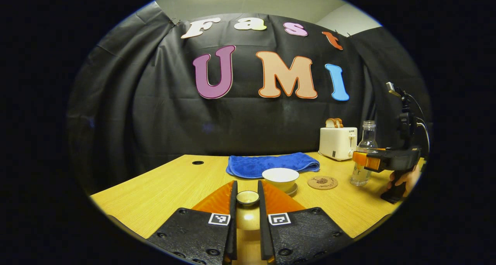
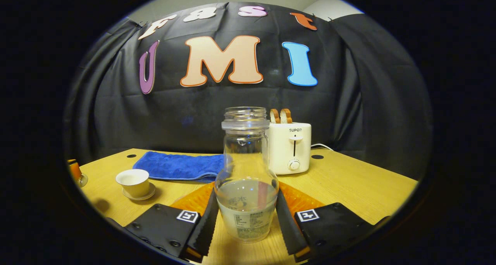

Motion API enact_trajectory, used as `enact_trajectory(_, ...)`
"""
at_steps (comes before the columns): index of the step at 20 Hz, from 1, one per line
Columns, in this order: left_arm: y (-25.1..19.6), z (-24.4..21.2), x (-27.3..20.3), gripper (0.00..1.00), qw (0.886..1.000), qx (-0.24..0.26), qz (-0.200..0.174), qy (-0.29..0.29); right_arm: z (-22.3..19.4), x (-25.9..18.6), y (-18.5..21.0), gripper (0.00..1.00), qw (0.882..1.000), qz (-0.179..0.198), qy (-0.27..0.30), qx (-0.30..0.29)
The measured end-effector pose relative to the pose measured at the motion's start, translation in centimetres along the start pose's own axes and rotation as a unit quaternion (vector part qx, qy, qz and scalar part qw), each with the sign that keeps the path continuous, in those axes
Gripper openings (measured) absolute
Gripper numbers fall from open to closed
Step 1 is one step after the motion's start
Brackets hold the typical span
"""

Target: Open the teacup lid with one hand, grasp the water bottle and pour water into the teacup with the other hand; after pouring, place the water bottle on the coaster and then close the teacup lid.

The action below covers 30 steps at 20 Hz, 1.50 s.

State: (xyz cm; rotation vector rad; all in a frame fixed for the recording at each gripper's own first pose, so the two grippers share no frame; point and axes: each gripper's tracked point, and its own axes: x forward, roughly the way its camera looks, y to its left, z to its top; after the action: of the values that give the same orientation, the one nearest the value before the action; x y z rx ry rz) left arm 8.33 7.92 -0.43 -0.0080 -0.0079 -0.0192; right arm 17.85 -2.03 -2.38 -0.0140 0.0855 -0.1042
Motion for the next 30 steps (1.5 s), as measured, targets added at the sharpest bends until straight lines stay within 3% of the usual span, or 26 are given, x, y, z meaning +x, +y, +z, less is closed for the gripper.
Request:
enact_trajectory(3, -1.1, 0.1, -0.2, 0.21, 1.0, 0.0, -0.026, -0.001, 0.0, 0.2, 0.9, 0.72, 1.0, 0.01, 0.001, -0.025)
enact_trajectory(6, -2.1, 0.1, -0.3, 0.21, 0.998, 0.001, -0.064, -0.002, 0.6, 0.8, 3.0, 0.72, 0.994, 0.029, -0.011, -0.104)
enact_trajectory(10, -2.3, 0.0, -0.6, 0.21, 0.996, 0.0, -0.088, -0.001, 0.7, 2.3, 5.0, 0.72, 0.963, 0.034, -0.023, -0.266)
enact_trajectory(13, -0.9, 0.0, -0.4, 0.21, 0.997, 0.0, -0.083, 0.0, 0.0, 3.3, 7.1, 0.72, 0.938, 0.05, -0.012, -0.344)
enact_trajectory(21, 4.1, 0.0, -0.1, 0.21, 0.998, -0.001, -0.056, -0.001, -1.8, 4.1, 11.8, 0.71, 0.831, 0.086, -0.022, -0.549)
enact_trajectory(25, 3.9, -0.1, 0.0, 0.21, 0.998, -0.001, -0.061, -0.002, -1.9, 4.4, 13.5, 0.71, 0.767, 0.095, -0.038, -0.634)
enact_trajectory(30, 3.9, -0.1, 0.0, 0.21, 0.998, -0.001, -0.062, -0.001, -1.8, 4.9, 14.3, 0.71, 0.716, 0.094, -0.045, -0.69)
